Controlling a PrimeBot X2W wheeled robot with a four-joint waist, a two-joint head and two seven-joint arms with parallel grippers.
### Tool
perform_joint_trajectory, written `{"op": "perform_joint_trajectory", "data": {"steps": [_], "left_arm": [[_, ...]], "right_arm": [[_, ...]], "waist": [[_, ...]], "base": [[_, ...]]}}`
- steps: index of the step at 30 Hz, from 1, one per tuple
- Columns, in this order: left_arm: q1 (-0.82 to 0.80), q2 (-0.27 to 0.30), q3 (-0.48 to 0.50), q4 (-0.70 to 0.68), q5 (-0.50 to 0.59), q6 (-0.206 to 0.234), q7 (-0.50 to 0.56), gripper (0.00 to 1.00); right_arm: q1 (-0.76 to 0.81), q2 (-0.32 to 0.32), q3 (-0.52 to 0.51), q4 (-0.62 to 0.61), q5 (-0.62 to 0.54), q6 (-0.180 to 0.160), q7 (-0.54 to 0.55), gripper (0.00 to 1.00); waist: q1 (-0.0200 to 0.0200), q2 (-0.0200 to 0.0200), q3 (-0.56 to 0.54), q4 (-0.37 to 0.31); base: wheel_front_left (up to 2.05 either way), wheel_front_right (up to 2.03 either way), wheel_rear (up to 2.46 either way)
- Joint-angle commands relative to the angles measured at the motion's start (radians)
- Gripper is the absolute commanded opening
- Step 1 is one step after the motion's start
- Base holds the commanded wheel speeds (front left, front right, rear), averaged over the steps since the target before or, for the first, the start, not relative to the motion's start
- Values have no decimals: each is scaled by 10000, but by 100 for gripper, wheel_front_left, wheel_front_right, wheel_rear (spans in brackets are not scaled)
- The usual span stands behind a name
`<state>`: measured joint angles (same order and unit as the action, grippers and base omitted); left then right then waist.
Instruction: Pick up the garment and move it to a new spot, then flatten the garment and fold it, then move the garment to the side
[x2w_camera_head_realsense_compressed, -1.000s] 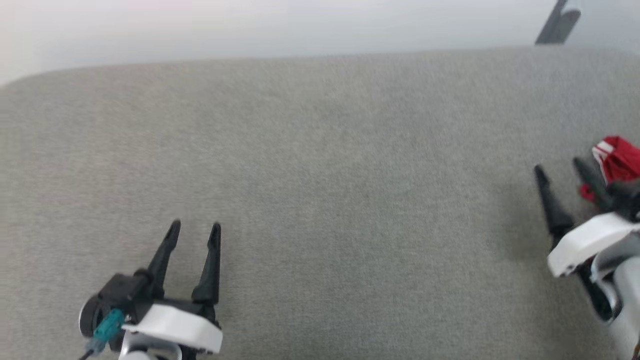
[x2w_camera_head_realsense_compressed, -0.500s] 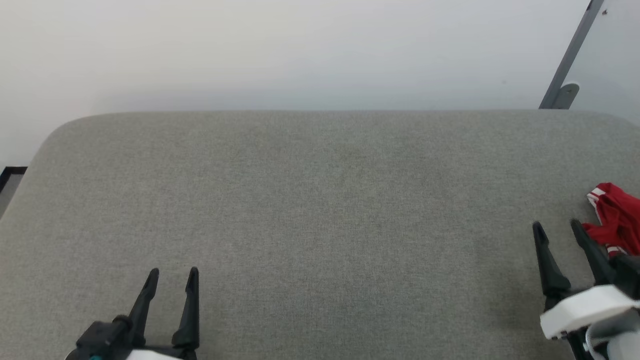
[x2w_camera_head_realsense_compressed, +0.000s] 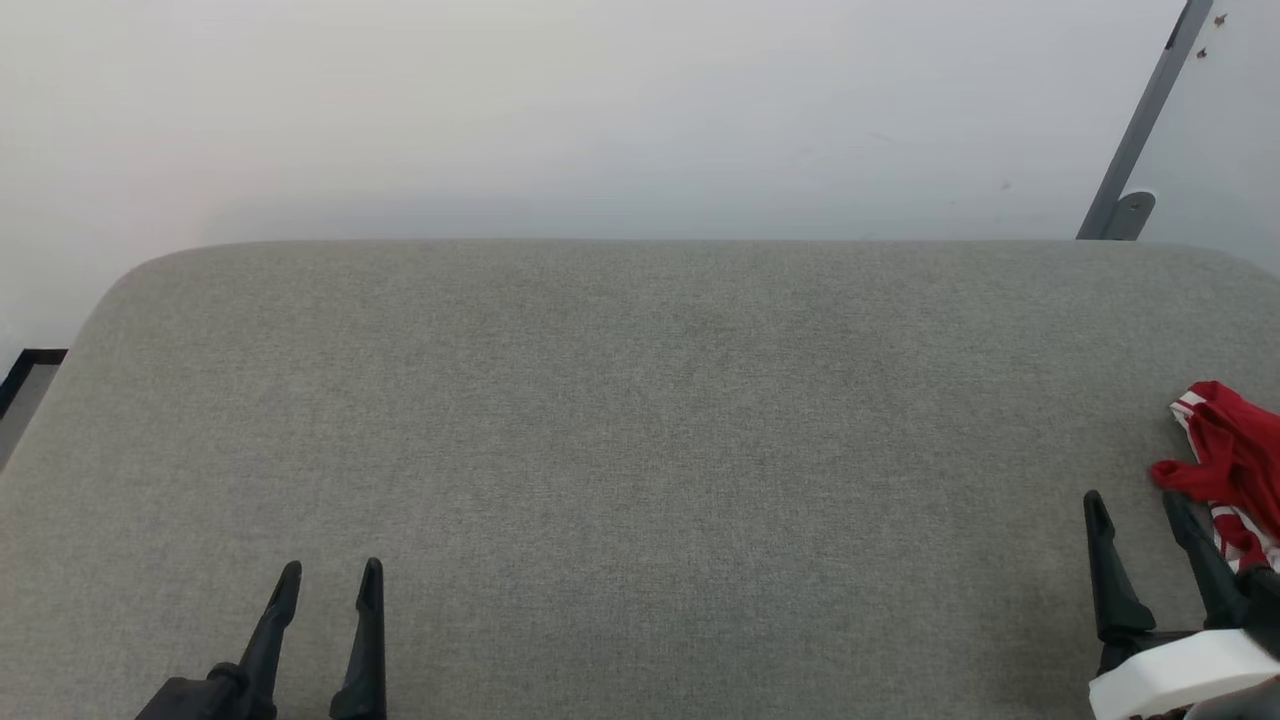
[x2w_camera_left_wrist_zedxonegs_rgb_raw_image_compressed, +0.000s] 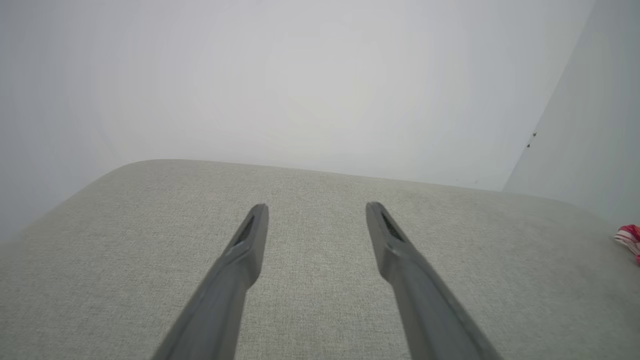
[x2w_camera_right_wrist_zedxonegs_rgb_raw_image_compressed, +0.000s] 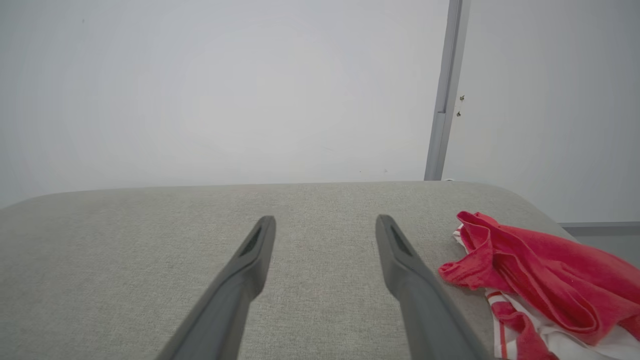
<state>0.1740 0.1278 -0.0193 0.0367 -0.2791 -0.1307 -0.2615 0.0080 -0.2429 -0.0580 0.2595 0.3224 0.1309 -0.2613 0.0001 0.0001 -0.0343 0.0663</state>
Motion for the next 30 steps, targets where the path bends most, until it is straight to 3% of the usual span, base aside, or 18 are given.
{"op": "perform_joint_trajectory", "data": {"steps": [1,22,23,26,30], "left_arm": [[168,1,30,-14,123,9,-50,100],[143,-141,401,-102,229,9,-50,100],[96,-126,365,-72,134,0,1,0],[149,-223,320,212,134,-2,23,0],[16,-230,326,260,-659,11,184,0]], "right_arm": [[94,56,-15,-74,-63,-4,-46,100],[-45,197,144,-54,14,-4,-6,100],[13,179,150,-8,-29,0,14,0],[129,294,205,240,-18,0,25,0],[13,384,121,255,698,0,271,0]], "waist": [[-1,-1,-9,14],[-1,-1,-8,-46],[-1,-1,-8,-48],[0,-1,-3,-50],[0,-1,10,-70]], "base": [[0,0,0],[0,0,0],[0,0,0],[0,0,0],[0,0,0]]}}
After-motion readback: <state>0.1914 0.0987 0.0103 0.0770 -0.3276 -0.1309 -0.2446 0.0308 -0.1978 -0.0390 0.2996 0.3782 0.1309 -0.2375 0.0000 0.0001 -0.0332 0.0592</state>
